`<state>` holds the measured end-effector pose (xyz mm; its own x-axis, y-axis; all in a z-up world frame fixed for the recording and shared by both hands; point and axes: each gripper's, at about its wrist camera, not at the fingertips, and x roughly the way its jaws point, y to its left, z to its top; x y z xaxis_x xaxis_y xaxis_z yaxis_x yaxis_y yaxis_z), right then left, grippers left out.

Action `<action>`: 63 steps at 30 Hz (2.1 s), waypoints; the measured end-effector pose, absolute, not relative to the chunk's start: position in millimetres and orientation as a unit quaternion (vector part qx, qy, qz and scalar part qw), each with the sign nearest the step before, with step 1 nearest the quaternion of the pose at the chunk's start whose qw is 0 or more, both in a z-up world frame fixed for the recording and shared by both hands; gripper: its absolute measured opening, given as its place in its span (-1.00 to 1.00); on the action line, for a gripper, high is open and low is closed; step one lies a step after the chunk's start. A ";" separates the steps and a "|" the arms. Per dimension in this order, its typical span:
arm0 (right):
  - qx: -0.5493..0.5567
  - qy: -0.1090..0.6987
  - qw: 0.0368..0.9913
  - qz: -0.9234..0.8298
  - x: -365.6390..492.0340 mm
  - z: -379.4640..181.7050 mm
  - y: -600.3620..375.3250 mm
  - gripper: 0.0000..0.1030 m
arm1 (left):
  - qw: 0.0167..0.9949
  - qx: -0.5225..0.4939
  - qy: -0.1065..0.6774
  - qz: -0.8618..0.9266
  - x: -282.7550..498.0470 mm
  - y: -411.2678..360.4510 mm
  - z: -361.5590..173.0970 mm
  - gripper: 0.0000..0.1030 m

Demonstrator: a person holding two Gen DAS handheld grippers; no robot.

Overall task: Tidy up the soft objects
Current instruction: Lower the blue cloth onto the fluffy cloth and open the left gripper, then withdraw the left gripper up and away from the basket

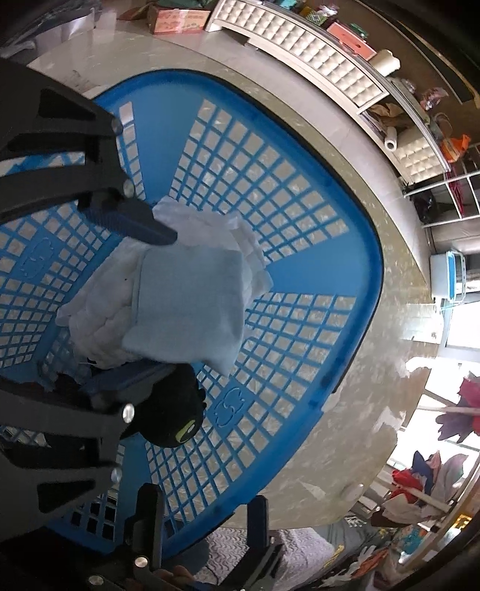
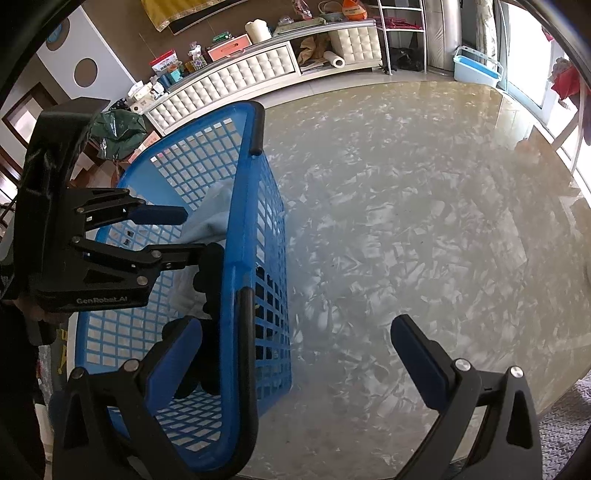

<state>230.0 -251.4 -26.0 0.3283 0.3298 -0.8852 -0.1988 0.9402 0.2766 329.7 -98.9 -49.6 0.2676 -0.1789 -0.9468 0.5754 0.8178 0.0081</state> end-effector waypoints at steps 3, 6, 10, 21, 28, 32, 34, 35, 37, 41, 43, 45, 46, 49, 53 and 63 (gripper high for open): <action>0.061 0.556 0.813 0.161 228.6 -25.3 -251.8 0.99 | 0.781 0.176 0.549 -0.241 325.9 -94.7 -45.5 0.47; 0.063 0.554 0.815 0.159 226.1 -22.3 -252.2 0.99 | 0.788 0.172 0.540 -0.242 317.3 -91.4 -37.7 0.59; 0.058 0.549 0.818 0.159 221.2 -13.7 -250.0 0.99 | 0.797 0.178 0.526 -0.238 301.1 -89.2 -25.0 0.59; 0.041 0.529 0.833 0.157 201.7 11.7 -241.3 0.99 | 0.834 0.118 0.491 -0.223 256.2 -66.6 24.0 1.00; 0.028 0.510 0.845 0.160 184.1 30.5 -227.4 0.99 | 0.847 0.101 0.482 -0.201 222.7 -60.2 30.8 1.00; 0.015 0.506 0.847 0.163 175.5 33.7 -214.4 0.99 | 0.855 0.085 0.476 -0.189 208.3 -49.2 34.3 1.00; 0.013 0.508 0.846 0.165 173.4 33.4 -209.6 0.99 | 0.857 0.075 0.473 -0.190 200.7 -42.1 37.1 1.00; 0.012 0.508 0.845 0.165 172.4 33.4 -207.9 0.99 | 0.858 0.074 0.471 -0.190 198.1 -39.8 38.5 1.00; 0.006 0.508 0.845 0.167 170.7 34.2 -200.0 0.99 | 0.864 0.072 0.463 -0.183 191.9 -31.9 42.7 1.00; -0.007 0.502 0.847 0.174 167.9 39.8 -180.8 0.99 | 0.872 0.069 0.451 -0.176 180.3 -13.7 51.2 1.00; -0.015 0.500 0.847 0.181 169.5 40.6 -169.9 0.99 | 0.876 0.065 0.448 -0.165 175.9 0.2 54.4 1.00; -0.028 0.498 0.846 0.190 172.7 41.4 -154.0 0.99 | 0.879 0.058 0.449 -0.150 175.1 14.5 55.9 1.00; -0.031 0.497 0.845 0.193 173.9 40.9 -149.4 0.99 | 0.880 0.052 0.451 -0.141 174.8 23.8 55.9 1.00; -0.041 0.493 0.843 0.212 181.0 40.7 -124.3 0.99 | 0.880 0.029 0.458 -0.118 173.9 52.4 54.8 1.00; -0.052 0.490 0.838 0.233 187.3 37.9 -94.7 0.99 | 0.882 0.004 0.463 -0.088 173.8 88.3 52.3 1.00; -0.100 0.505 0.811 0.278 228.1 20.8 -16.0 0.99 | 0.876 -0.027 0.481 -0.015 186.6 168.9 28.9 1.00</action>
<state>228.1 -16.0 20.8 0.3362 0.3498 -0.8744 -0.5508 0.8261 0.1187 186.6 168.9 28.9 0.5364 -0.0533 -0.8423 0.0008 0.9980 -0.0627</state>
